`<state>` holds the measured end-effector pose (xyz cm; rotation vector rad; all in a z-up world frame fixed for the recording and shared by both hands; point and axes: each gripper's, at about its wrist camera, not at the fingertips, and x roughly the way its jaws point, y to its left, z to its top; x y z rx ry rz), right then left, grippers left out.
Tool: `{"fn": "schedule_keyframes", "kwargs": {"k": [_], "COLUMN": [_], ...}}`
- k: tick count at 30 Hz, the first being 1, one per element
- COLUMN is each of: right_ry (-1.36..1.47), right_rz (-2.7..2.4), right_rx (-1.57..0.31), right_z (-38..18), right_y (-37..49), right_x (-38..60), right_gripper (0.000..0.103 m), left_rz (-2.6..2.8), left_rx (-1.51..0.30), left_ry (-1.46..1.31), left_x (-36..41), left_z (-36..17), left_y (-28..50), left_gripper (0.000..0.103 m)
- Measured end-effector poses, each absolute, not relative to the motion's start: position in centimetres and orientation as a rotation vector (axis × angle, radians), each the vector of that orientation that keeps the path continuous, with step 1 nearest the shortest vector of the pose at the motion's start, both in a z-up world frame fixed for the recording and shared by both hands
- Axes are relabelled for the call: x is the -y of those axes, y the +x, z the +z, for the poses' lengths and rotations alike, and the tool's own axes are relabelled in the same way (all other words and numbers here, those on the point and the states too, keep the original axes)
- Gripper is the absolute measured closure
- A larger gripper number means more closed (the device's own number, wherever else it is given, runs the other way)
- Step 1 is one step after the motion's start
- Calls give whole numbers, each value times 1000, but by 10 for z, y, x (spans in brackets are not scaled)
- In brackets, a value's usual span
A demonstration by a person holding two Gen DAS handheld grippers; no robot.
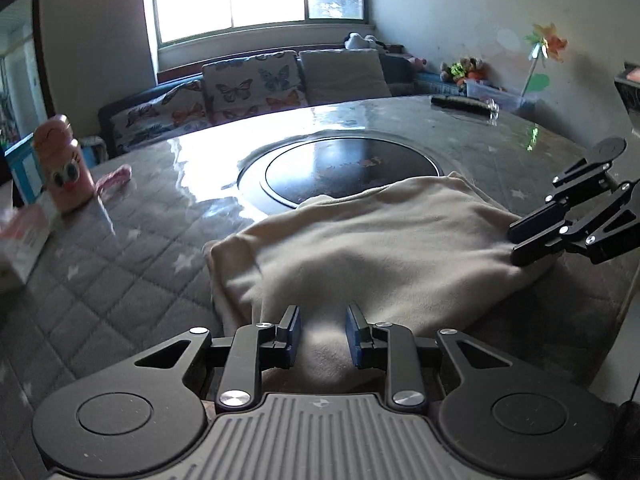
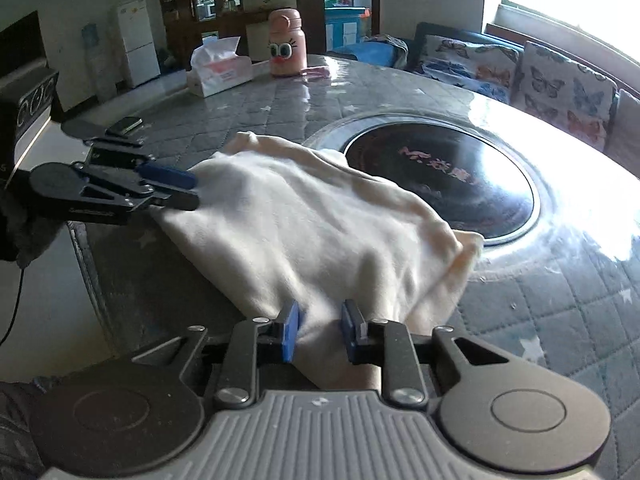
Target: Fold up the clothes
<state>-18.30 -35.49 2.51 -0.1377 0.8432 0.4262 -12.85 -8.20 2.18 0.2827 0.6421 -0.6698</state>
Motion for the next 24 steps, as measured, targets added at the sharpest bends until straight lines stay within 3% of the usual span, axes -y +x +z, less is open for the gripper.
{"fn": "schedule_keyframes", "kwargs": {"k": [24], "right_ry": [-20], "right_rz": [301], "right_rx": [-780], "right_z": [28], "right_y": [-135], "right_x": [379], "right_gripper": [81], "left_rz": [-617], "left_rx": [-662], "left_ry": [209], "left_x": [80], "left_z": [26], "left_y": [-87], "left_gripper": [73]}}
